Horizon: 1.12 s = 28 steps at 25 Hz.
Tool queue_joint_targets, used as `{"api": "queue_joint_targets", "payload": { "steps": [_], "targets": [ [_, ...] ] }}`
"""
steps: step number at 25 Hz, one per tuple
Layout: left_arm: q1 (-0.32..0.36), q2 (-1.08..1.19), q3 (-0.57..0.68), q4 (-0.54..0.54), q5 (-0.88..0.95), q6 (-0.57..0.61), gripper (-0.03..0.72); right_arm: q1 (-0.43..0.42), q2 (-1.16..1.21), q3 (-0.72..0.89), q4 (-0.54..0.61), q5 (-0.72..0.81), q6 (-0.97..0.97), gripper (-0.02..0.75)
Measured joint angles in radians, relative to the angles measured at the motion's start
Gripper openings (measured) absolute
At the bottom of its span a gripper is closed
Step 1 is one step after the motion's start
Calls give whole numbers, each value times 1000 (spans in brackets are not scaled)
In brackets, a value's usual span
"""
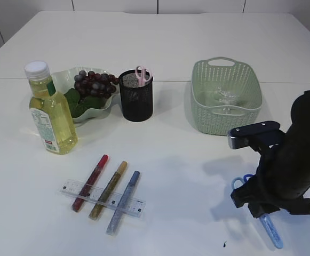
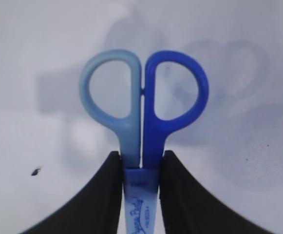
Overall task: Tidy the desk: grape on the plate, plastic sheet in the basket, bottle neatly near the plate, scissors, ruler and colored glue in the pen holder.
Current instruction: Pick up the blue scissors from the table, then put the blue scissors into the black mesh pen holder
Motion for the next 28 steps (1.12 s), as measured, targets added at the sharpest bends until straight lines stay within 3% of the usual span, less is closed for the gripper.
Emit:
{"api": "queue_joint_targets", "payload": {
  "steps": [12,19,28],
  "targets": [
    [0,0,0,-2,-6,0,289,134,-82,-15,0,-61,-20,216],
    [0,0,0,-2,-6,0,289,140,-82,-141,0,-150,-37,216],
    [0,0,0,-2,-14,0,275,140,-82,-178,0,-398,-62,216]
  ]
}}
